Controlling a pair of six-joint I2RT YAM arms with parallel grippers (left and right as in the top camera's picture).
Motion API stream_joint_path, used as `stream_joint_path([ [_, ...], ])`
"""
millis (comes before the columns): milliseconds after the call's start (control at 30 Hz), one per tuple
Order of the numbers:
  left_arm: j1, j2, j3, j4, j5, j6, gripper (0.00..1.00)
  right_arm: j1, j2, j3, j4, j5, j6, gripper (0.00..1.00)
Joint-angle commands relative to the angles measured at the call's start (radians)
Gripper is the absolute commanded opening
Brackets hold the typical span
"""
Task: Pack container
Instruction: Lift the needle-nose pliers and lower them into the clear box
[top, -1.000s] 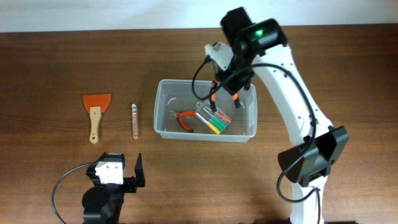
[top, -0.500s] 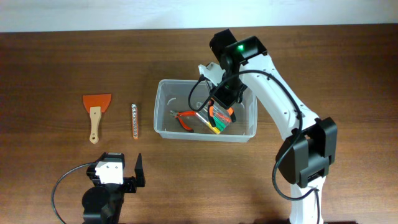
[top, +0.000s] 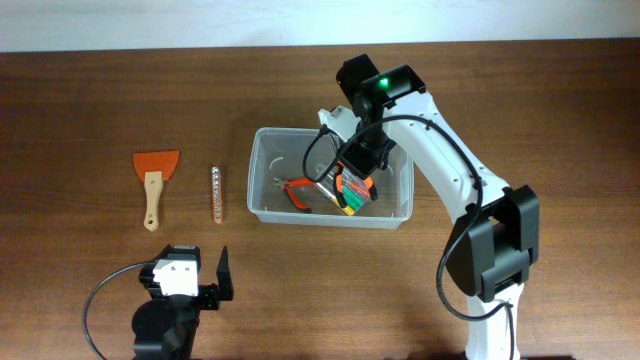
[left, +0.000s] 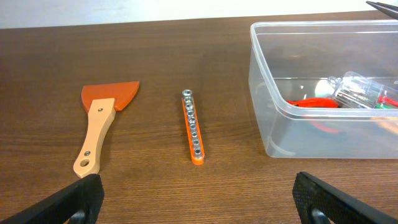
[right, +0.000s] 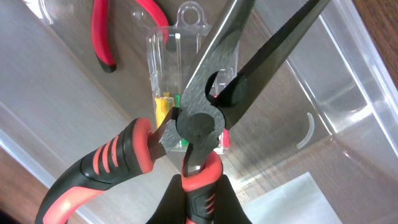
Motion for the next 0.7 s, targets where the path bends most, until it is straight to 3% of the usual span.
stream_joint_path([
  [0, -0.005, -0.006, -0.007, 0.003, 0.011, -0.003, 0.99, 0.007, 0.002, -0.03, 0.018, -0.029, -0.006, 0.04],
  [667, -0.005, -0.006, -0.007, 0.003, 0.011, -0.003, 0.99, 0.007, 0.002, -0.228, 0.143, -0.03, -0.005, 0.05],
])
